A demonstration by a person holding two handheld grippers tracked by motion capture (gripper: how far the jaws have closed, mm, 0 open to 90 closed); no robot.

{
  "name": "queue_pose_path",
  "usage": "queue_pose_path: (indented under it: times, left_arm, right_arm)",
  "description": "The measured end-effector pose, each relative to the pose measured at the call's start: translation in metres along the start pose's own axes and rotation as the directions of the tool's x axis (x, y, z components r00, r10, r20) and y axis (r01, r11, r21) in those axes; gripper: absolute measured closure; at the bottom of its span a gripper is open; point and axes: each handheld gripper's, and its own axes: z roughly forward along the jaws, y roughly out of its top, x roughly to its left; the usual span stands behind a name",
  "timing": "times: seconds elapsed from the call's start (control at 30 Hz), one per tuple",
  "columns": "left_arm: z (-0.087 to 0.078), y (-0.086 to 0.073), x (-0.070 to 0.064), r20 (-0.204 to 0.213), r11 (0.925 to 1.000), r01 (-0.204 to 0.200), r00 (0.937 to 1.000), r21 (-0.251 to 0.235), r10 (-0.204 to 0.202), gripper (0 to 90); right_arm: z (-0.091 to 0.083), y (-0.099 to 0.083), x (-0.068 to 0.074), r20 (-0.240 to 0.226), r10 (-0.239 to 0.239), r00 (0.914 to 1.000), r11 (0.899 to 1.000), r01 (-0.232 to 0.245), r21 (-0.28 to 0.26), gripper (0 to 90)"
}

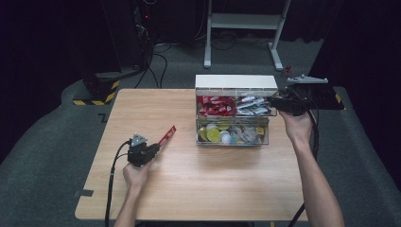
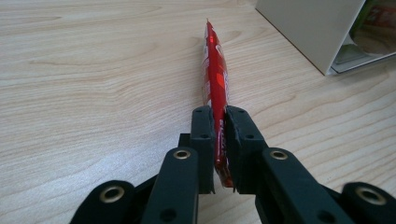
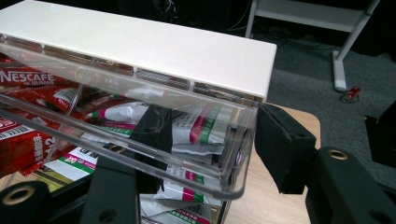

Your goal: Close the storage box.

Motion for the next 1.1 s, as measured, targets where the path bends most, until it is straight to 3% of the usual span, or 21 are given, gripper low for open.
queue_pose_path:
  times: [0.17, 0.33, 0.57, 0.63, 0.77, 0.9, 0.97, 1.1]
  left_arm:
    - [0.000, -0.001, -0.001, 0.007, 1.0000, 0.002, 1.0000, -0.005, -0.002, 78.5]
    - [-0.001, 0.000, -0.001, 0.000, 1.0000, -0.002, 1.0000, -0.007, 0.002, 67.9]
    - [-0.019, -0.005, 0.000, -0.018, 0.9987, 0.020, 0.9996, -0.047, -0.021, 55.1]
    - [-0.028, -0.010, 0.000, -0.031, 0.9983, 0.015, 0.9994, -0.057, -0.017, 51.9]
    - [-0.044, -0.022, 0.004, -0.093, 0.9990, 0.001, 0.9957, -0.045, -0.005, 49.0]
    - [-0.049, -0.028, 0.011, -0.121, 0.9987, 0.015, 0.9924, -0.049, -0.021, 47.0]
    - [-0.055, -0.030, 0.017, -0.143, 0.9973, 0.040, 0.9886, -0.062, -0.049, 45.8]
    - [-0.056, -0.033, 0.021, -0.177, 0.9973, 0.043, 0.9827, -0.059, -0.053, 44.3]
  right_arm:
    - [0.000, -0.001, 0.000, -0.003, 0.000, 1.0000, 1.000, 0.000, -0.003, 46.6]
    - [0.000, -0.001, -0.001, -0.008, -0.002, 1.0000, 1.000, 0.002, -0.006, 46.5]
    - [0.000, -0.001, -0.001, -0.003, 0.002, 1.0000, 1.000, -0.002, -0.003, 46.6]
    - [0.000, -0.001, -0.001, -0.002, 0.003, 1.0000, 1.000, -0.003, -0.005, 46.5]
    - [0.000, -0.003, -0.001, -0.006, 0.004, 1.0000, 1.000, -0.004, -0.009, 46.1]
    - [0.000, -0.005, -0.001, -0.017, 0.011, 0.9998, 1.000, -0.011, -0.017, 45.3]
    - [0.000, -0.007, -0.001, -0.022, 0.014, 0.9997, 1.000, -0.014, -0.022, 44.2]
    - [-0.003, -0.010, 0.000, -0.024, 0.005, 0.9997, 1.000, -0.006, -0.028, 43.9]
